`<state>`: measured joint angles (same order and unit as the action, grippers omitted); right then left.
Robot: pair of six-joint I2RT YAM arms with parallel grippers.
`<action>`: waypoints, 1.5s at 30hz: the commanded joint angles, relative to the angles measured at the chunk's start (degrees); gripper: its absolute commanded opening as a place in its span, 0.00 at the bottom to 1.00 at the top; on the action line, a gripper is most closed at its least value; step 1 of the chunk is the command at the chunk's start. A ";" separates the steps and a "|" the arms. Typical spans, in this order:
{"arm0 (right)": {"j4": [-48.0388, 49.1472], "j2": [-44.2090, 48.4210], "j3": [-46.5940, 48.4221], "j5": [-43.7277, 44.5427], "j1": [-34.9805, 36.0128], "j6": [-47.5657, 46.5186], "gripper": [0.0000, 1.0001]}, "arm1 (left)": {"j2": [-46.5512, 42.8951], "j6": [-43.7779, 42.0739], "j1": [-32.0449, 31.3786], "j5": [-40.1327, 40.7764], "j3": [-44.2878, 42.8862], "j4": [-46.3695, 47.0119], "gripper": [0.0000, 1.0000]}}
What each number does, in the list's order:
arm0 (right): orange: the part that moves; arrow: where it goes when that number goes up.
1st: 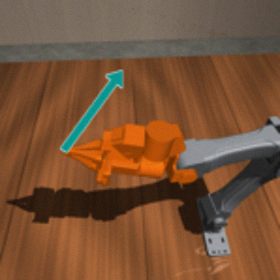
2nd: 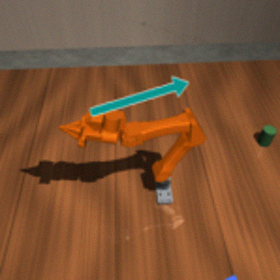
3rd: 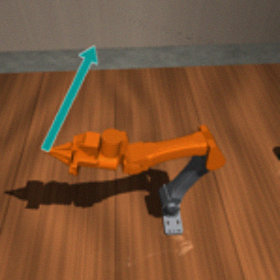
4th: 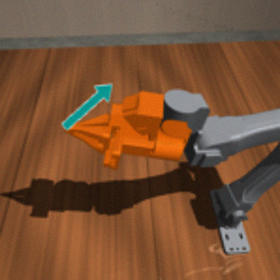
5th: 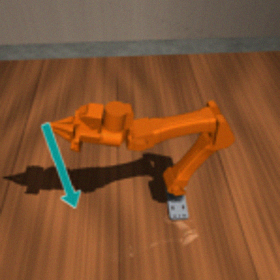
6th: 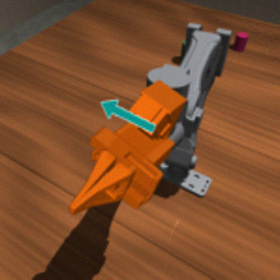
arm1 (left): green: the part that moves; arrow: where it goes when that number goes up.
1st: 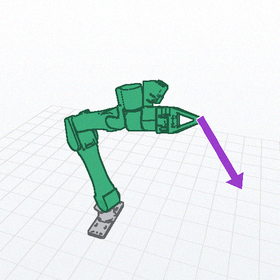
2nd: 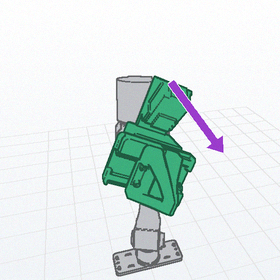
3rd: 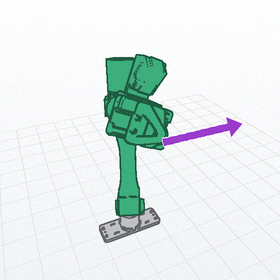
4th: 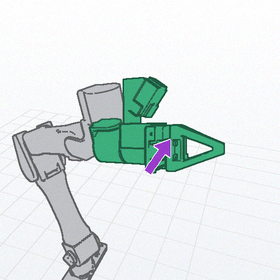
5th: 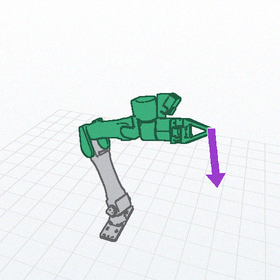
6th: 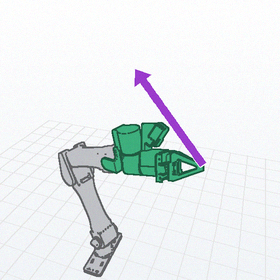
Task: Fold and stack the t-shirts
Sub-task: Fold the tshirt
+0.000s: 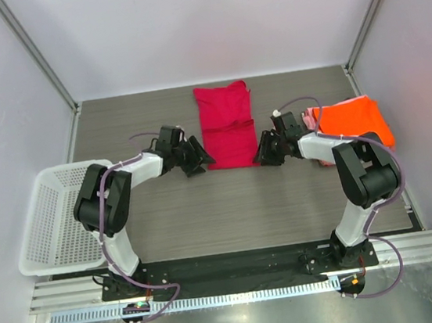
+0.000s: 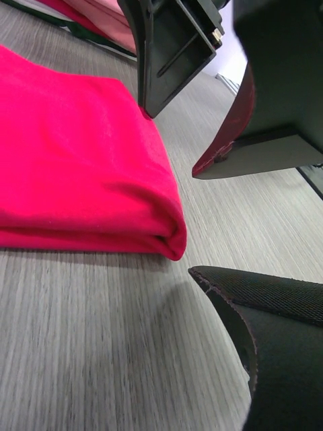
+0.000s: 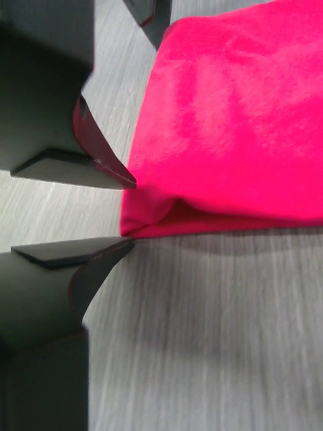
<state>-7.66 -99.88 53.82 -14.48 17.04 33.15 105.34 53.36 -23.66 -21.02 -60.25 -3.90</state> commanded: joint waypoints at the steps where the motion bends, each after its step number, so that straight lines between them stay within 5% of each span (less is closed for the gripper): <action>1: 1.85 -2.51 1.20 1.04 0.89 -0.10 0.40 | 0.74 0.34 -0.25 -0.96 0.57 2.93 0.55; 5: 1.69 -4.19 2.08 1.47 1.42 -0.63 0.12 | 1.36 0.42 -0.33 -1.04 0.66 3.11 0.53; 10: 1.77 -1.99 0.93 3.41 1.42 -0.98 0.02 | 1.62 0.42 -0.51 -0.52 1.45 3.55 0.53; 26: 3.18 -1.11 0.14 1.38 1.42 -0.72 0.01 | 6.10 1.57 -0.51 4.49 -0.66 6.01 0.35; 30: 3.18 -0.94 0.14 1.38 1.51 -0.54 0.01 | 6.99 1.74 -0.42 3.70 -0.40 7.15 0.00; 36: 1.95 0.99 -0.73 0.68 1.51 -0.01 0.01 | 3.13 1.04 -0.86 2.04 3.81 7.15 0.00; 45: -3.40 16.01 -9.07 1.38 6.15 0.69 0.01 | -11.63 1.92 -2.62 -2.45 15.49 6.02 0.00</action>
<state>-8.47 -90.48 46.98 -14.13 21.28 33.36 99.68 55.51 -25.61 -21.39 -47.66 3.68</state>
